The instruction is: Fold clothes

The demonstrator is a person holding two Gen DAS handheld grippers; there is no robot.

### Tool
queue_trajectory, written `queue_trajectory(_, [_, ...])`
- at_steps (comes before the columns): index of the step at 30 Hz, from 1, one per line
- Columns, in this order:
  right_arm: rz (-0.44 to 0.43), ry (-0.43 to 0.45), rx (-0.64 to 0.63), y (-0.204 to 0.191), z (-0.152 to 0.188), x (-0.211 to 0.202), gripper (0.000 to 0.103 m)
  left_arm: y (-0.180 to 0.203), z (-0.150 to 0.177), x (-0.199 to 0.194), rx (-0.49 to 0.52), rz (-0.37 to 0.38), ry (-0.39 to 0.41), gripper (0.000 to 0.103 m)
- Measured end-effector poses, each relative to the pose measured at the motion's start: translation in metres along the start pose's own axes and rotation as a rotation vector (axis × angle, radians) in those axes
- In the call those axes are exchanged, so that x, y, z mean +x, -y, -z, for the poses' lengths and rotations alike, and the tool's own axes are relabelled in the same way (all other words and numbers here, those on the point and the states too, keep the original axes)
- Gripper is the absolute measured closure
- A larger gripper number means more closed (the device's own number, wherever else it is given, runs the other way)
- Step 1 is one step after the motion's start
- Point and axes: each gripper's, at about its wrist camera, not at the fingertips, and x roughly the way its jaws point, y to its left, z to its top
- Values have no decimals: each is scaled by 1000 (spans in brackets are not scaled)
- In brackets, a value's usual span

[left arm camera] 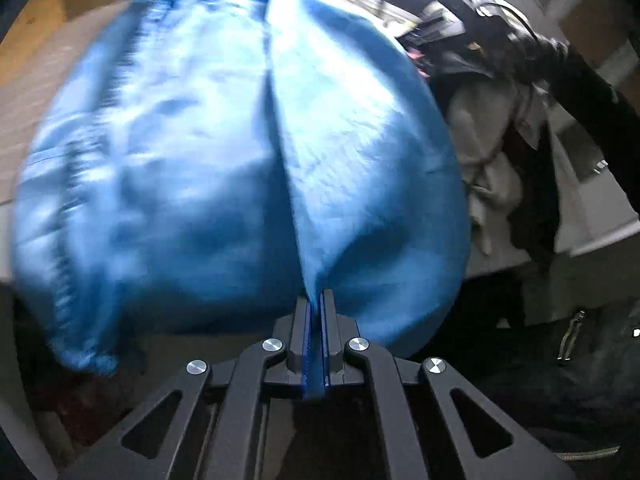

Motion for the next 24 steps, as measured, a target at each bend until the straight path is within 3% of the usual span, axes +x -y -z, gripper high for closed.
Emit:
queue_trajectory(2, [-37, 22, 93, 19, -1, -4, 86, -8, 4, 6, 2, -142, -18, 81])
queue_trajectory(3, [-54, 32, 155, 31, -2, -6, 80, -11, 6, 6, 1, -199, -17, 77])
queue_trajectory(6, [-118, 32, 304, 61, 2, -6, 62, -17, 14, -4, -15, -252, 42, 73])
queue_trajectory(8, [-151, 19, 306, 62, 5, 0, 58, -16, 19, -7, -35, -215, 58, 72])
queue_trajectory(11, [-137, -32, 273, 59, 3, 21, 54, -9, 19, 3, -44, -143, 49, 57])
queue_trajectory(15, [-195, -49, 301, 62, 1, 40, 54, 1, -1, 30, -99, -127, 57, 55])
queue_trajectory(16, [-200, -44, 300, 61, 1, 41, 56, 4, -3, 30, -90, -129, 55, 71])
queue_trajectory(18, [-212, -65, 290, 59, 2, 42, 98, 9, -7, 30, -71, -134, 51, 103])
queue_trajectory(21, [-219, -28, 282, 64, 12, 19, 98, 13, -10, 24, -65, -145, 64, 102])
queue_trajectory(23, [-250, 12, 354, 80, 23, 4, 98, 13, -7, 22, -76, -177, 68, 101])
queue_trajectory(24, [-225, -10, 373, 86, 27, 4, 98, 13, -5, 22, -78, -191, 64, 101])
